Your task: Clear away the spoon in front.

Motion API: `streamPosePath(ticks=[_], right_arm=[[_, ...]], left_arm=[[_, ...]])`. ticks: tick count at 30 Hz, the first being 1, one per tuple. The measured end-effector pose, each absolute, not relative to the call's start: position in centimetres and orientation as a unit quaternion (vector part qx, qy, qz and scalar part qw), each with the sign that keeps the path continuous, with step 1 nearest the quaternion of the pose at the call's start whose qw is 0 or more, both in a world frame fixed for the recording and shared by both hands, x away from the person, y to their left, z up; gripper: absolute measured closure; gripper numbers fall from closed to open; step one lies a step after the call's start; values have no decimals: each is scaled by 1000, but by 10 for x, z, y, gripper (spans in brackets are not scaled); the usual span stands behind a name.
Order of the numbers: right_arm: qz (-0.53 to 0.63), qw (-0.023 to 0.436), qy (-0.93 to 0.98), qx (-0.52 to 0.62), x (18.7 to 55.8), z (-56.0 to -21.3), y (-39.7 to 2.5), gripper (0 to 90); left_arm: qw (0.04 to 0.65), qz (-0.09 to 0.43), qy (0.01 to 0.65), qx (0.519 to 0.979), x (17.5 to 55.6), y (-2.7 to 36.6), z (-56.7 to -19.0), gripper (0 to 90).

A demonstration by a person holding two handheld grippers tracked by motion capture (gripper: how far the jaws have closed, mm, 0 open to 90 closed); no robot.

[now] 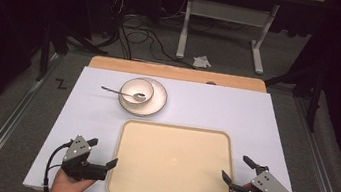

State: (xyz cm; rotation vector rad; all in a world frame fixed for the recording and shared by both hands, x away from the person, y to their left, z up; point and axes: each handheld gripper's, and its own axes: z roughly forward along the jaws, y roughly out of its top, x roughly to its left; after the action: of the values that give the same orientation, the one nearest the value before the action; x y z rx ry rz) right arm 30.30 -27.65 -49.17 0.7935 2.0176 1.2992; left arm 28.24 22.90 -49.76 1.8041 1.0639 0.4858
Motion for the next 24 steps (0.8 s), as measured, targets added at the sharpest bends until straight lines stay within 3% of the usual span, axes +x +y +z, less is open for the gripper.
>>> streamPosePath(ticks=[14, 24], right_arm=[[488, 313, 755, 308, 297, -488, -278, 81], [495, 318, 745, 316, 296, -487, -280, 73]], left_arm=[[492, 200, 438, 725, 278, 239, -493, 49], [489, 201, 434, 730, 279, 238, -494, 55]])
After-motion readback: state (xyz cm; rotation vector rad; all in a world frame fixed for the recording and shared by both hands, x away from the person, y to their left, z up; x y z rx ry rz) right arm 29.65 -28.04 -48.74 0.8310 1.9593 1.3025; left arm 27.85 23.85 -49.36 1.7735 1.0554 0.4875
